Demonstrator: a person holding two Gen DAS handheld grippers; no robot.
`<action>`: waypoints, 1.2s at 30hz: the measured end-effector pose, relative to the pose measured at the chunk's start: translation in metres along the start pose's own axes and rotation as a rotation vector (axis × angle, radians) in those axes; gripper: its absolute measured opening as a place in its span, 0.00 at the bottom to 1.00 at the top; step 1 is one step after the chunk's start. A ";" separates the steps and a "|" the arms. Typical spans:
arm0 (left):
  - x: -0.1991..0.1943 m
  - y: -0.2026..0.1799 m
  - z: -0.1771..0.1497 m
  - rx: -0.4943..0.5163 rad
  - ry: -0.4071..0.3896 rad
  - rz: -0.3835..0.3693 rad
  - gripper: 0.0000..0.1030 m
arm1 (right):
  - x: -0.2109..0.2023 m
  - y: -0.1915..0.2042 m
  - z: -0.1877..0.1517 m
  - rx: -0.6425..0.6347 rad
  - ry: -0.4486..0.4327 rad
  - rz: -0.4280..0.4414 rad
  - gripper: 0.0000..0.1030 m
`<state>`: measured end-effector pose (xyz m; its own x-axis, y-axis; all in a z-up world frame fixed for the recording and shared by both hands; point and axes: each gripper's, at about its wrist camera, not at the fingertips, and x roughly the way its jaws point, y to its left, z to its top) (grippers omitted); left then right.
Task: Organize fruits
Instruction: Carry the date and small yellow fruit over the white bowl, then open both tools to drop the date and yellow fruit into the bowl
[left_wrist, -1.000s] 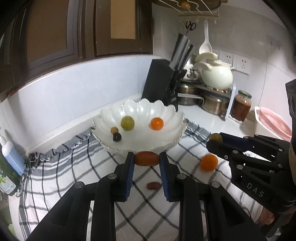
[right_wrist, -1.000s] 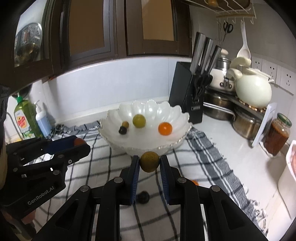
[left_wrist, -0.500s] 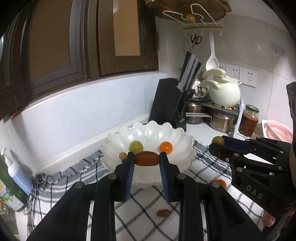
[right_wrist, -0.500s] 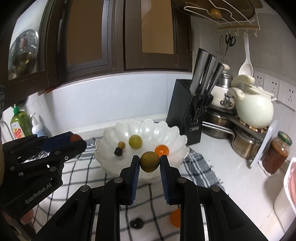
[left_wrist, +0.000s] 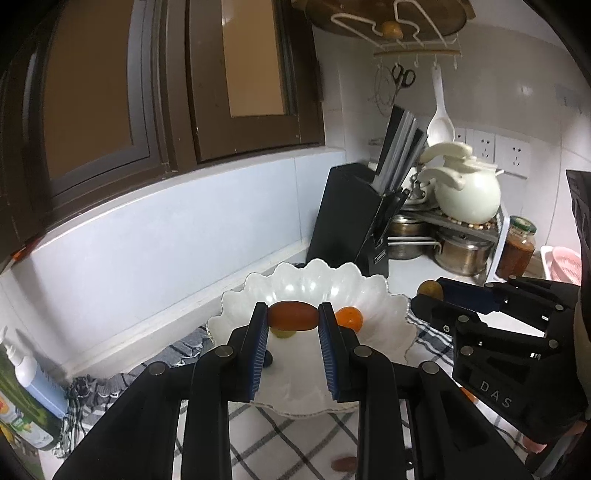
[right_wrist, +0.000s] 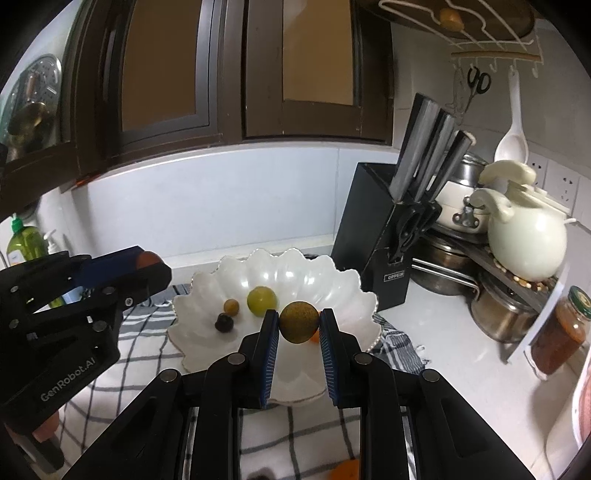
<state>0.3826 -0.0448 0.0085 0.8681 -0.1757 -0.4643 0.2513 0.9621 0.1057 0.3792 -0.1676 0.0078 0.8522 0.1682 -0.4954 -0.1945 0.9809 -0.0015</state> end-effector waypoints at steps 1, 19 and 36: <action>0.006 0.001 0.001 0.001 0.011 -0.003 0.27 | 0.004 -0.001 0.001 0.004 0.003 0.000 0.23; 0.098 0.012 -0.005 -0.074 0.220 -0.049 0.27 | 0.093 -0.022 -0.002 0.056 0.195 0.040 0.23; 0.134 0.011 -0.022 -0.060 0.334 -0.025 0.27 | 0.131 -0.025 -0.015 0.040 0.310 0.037 0.23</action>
<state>0.4918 -0.0533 -0.0719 0.6713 -0.1310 -0.7295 0.2362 0.9708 0.0430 0.4879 -0.1712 -0.0699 0.6550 0.1720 -0.7358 -0.1983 0.9788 0.0523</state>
